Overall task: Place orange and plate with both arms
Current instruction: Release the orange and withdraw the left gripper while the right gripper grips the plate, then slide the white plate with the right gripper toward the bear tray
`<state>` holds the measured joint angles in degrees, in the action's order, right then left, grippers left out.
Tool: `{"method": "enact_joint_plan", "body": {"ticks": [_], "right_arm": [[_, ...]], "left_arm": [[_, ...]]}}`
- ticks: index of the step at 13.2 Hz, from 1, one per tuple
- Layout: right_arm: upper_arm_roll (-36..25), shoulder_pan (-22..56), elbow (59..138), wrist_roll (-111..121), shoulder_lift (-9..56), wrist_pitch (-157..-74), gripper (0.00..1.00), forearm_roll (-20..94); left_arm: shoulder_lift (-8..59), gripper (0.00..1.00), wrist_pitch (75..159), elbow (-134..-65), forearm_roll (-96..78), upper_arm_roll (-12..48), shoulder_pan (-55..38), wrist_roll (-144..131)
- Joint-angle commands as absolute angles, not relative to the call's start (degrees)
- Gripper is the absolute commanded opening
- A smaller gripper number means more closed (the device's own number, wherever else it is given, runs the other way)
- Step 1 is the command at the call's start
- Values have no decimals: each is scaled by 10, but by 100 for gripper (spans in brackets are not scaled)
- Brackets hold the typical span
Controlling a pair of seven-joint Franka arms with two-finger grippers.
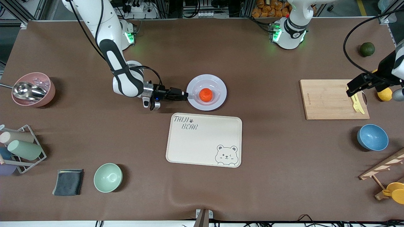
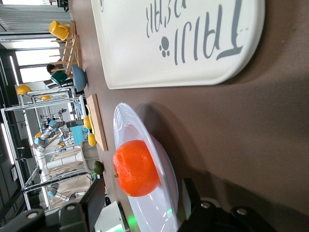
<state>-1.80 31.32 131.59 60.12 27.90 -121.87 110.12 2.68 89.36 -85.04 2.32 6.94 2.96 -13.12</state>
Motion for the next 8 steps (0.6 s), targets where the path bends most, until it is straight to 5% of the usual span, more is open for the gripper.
{"method": "enact_joint_plan", "body": {"ticks": [1,8], "right_arm": [[-22,328,1306,615,289,-1224,70,1130],[-22,351,1303,650,302,-1246,53,1171]], "left_arm": [[15,100,885,-867,18,68,18,-127],[4,100,883,-869,15,68,26,-126]]}}
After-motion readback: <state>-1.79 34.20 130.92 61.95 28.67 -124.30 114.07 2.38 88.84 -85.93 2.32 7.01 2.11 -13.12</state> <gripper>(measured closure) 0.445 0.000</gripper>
